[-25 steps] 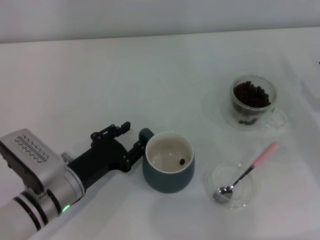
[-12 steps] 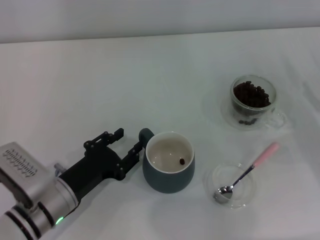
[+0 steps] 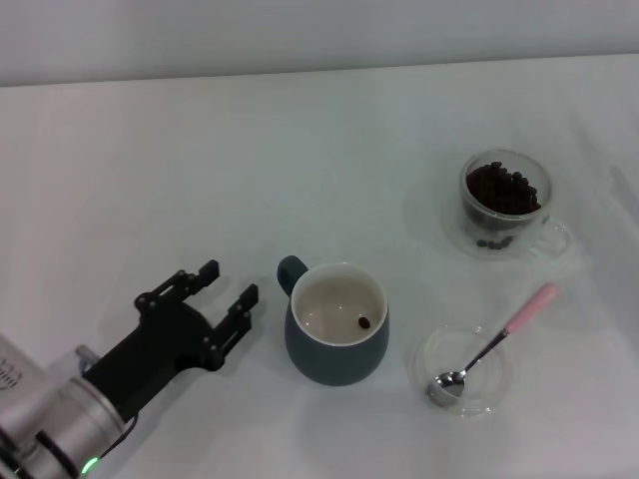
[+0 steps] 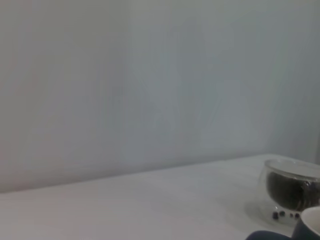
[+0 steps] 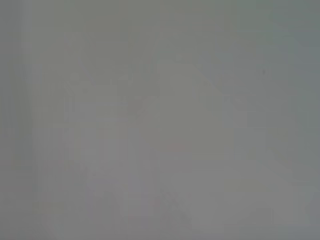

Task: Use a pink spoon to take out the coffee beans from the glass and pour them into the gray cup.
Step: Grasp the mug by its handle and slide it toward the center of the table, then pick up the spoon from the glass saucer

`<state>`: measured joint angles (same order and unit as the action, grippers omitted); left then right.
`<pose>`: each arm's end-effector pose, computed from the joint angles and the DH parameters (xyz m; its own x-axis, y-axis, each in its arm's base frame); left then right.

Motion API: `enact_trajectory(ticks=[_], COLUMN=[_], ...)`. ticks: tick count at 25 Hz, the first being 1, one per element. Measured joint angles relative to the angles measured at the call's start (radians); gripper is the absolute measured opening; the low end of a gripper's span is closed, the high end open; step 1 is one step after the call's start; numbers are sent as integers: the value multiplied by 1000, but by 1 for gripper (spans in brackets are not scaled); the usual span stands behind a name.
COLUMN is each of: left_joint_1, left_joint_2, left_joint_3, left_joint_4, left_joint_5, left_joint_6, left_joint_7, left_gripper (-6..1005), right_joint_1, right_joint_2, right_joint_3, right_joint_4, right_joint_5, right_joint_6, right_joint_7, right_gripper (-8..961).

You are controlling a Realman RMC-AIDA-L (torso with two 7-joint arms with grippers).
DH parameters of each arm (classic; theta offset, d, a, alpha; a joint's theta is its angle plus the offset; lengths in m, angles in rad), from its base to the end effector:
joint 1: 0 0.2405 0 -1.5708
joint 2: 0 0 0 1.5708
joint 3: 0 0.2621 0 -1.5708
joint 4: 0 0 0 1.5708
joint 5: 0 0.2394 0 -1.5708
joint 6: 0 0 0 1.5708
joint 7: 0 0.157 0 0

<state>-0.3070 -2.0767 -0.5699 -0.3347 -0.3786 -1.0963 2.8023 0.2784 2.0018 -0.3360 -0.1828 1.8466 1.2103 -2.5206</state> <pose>-0.3037 0.2691 -0.1494 0.7315 0.1742 0.6592 0.5648 -0.6965 -0.4427 0.4473 0.2985 0.0503 0.6600 -0.0945 -0.7453 -0.7513 -0.0823 -0.6548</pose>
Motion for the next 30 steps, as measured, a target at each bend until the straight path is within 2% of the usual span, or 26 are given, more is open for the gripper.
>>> enact_trajectory(ticks=[8,16,18,25,30], left_joint_1=[58,81,79,66,45], left_joint_2=[-2,-4,-4,-2,-1], left_joint_3=[-32,-154,-186,-281,-336], left_joint_4=[44,64,66,73,85], left_joint_5=[-5,-5,-5,-5,-5], left_joint_6=[-113,-127,-128,-133,-134], left_joint_7=[11,23,23,23,23], left_gripper=[561,560,560,560,560], right_joint_1=[-19,-51,-60,-79,-82], right_joint_2=[-3,-19,-29,-103,-125], right_joint_3=[0,-14,-14,-14,-14], right_joint_4=[-19,-95,-124,-129,-118], right_joint_5=[1,-56,-115,-310,-412], right_joint_6=[-1,-36,-42,34,127], right_joint_7=[25,259,372,770,966], right_gripper=[758,753,752,749,746])
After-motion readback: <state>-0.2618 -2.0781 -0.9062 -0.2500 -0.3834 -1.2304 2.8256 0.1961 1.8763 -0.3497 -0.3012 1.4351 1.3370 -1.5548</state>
